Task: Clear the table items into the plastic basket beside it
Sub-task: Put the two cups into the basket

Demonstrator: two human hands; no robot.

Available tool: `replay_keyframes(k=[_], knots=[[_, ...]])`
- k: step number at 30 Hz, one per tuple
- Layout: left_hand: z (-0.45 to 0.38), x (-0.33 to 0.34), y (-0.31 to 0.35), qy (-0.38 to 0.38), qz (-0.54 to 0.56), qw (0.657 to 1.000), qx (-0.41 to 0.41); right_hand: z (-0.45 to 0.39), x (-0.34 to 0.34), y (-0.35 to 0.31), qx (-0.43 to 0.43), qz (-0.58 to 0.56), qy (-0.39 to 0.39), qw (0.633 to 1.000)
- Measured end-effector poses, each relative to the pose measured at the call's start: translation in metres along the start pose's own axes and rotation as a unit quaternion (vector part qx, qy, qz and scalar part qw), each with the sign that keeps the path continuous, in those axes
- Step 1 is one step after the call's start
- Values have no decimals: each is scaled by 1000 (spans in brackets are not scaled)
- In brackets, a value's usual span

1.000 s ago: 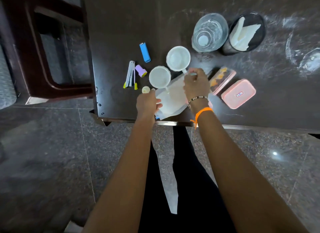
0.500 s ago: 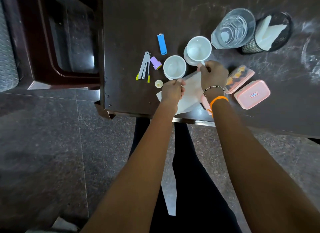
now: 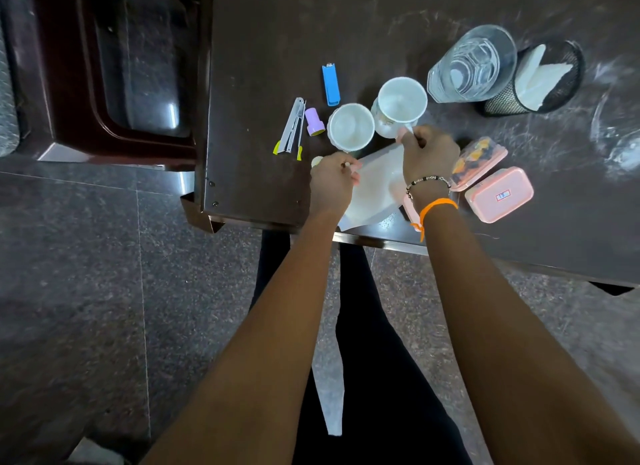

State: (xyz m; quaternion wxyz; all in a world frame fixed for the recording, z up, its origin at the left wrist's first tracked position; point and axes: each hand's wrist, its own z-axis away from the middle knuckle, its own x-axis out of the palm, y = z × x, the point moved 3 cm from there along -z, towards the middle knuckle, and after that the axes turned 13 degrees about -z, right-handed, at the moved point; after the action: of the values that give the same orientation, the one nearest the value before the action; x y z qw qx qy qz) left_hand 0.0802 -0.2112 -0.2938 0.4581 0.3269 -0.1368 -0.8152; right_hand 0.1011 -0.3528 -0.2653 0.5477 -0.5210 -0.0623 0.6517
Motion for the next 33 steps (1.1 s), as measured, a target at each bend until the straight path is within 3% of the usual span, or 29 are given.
replay_keyframes(k=[7, 11, 16, 23, 28, 33], knots=[[12, -27, 18, 20, -48, 992, 113, 12, -13, -17, -34, 0, 26, 999], [31, -60, 20, 49, 13, 990, 135, 34, -13, -48, -74, -16, 23, 997], [66, -126, 0, 108, 128, 982, 91, 73, 19, -112, -136, -51, -44, 988], [103, -252, -41, 255, 231, 939, 0, 130, 113, -223, -236, -72, -189, 950], [103, -334, -80, 340, 225, 913, -27, 155, 192, -289, -301, -12, -256, 919], [70, -391, -105, 331, 151, 930, -54, 157, 255, -328, -259, 18, -259, 930]])
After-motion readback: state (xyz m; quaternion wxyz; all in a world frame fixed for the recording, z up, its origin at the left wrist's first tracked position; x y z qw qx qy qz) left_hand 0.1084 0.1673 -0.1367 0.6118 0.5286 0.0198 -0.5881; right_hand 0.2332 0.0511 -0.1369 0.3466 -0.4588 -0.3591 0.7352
